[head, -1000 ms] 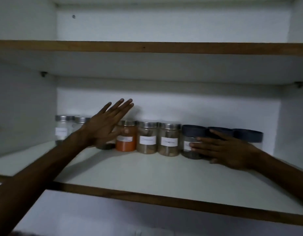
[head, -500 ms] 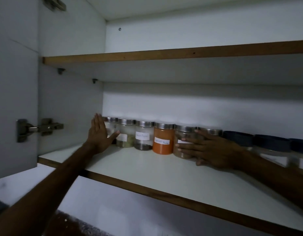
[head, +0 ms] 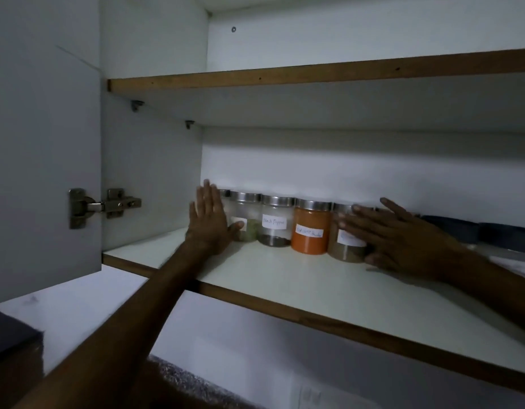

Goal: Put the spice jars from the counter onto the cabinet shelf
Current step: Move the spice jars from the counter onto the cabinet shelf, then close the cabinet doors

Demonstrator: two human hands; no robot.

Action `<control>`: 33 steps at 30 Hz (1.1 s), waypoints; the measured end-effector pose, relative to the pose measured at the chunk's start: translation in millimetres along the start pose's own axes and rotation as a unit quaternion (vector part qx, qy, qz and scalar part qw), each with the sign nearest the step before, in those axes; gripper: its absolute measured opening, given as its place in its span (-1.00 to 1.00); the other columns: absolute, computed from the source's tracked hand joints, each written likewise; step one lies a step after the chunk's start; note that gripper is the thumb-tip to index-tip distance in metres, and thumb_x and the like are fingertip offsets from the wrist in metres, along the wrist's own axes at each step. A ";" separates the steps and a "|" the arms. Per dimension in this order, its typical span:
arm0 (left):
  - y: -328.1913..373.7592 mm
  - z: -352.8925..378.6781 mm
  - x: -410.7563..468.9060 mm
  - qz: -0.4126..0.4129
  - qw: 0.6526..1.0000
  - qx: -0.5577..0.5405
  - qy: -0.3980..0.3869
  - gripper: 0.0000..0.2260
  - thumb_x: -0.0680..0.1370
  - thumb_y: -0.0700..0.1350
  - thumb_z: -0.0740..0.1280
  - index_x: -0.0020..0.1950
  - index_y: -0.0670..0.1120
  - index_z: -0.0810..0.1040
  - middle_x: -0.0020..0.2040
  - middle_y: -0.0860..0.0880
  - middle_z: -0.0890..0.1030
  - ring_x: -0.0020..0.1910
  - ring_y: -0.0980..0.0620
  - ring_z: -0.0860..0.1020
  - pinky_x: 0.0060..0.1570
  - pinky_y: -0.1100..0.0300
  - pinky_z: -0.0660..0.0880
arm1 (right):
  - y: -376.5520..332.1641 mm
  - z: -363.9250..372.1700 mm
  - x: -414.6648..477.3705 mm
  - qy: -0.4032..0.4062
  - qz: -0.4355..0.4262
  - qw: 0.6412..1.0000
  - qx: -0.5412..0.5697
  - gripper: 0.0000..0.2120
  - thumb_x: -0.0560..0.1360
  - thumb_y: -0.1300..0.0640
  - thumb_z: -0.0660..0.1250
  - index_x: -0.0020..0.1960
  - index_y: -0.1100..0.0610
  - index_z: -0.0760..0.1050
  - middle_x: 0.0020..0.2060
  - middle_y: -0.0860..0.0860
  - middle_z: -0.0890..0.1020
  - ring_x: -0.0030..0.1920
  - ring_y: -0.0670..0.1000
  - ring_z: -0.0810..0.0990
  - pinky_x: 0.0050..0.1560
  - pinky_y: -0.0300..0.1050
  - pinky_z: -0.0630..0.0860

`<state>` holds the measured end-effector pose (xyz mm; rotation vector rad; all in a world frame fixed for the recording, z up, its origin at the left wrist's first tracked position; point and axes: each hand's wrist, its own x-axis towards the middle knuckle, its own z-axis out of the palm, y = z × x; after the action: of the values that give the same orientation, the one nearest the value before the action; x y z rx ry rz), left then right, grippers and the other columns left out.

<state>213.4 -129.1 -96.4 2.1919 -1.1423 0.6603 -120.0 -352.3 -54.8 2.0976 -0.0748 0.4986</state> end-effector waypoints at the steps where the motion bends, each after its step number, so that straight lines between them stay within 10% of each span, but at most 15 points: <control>1: 11.9 -5.3 -5.4 0.054 0.997 0.014 0.058 -0.09 0.53 0.37 0.07 0.55 -0.18 -0.33 0.56 -0.16 -0.34 0.55 -0.15 -0.31 0.52 -0.12 -0.20 | -5.3 -12.6 1.7 -0.006 0.039 0.999 0.003 -0.33 0.59 -0.28 -0.05 0.59 0.04 0.07 0.58 0.03 0.13 0.59 0.08 0.03 0.53 0.24 -0.03; 9: 75.3 -48.7 -49.7 0.200 0.964 -0.026 0.172 -0.16 0.51 0.40 -0.08 0.59 -0.09 -0.22 0.61 -0.10 -0.20 0.58 -0.06 -0.21 0.52 -0.19 -0.15 | -69.0 -118.1 4.8 -0.021 0.356 0.931 0.082 -0.15 0.43 -0.45 -0.42 0.59 -0.02 -0.27 0.58 -0.04 -0.26 0.57 0.03 -0.30 0.52 0.25 -0.27; 33: 134.5 -174.9 -154.8 0.376 0.901 -0.112 0.185 -0.20 0.54 0.39 -0.12 0.60 -0.12 -0.17 0.61 -0.06 -0.16 0.59 -0.03 -0.16 0.53 -0.15 -0.04 | -147.2 -356.9 -96.7 -0.068 0.488 0.868 -0.051 -0.28 0.55 -0.38 -0.19 0.58 -0.08 -0.30 0.58 -0.13 -0.23 0.58 -0.01 -0.27 0.53 0.22 -0.24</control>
<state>-7.3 14.0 -37.7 1.3063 -1.7416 1.1323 -286.7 8.8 -40.9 1.8600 -1.2614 0.9000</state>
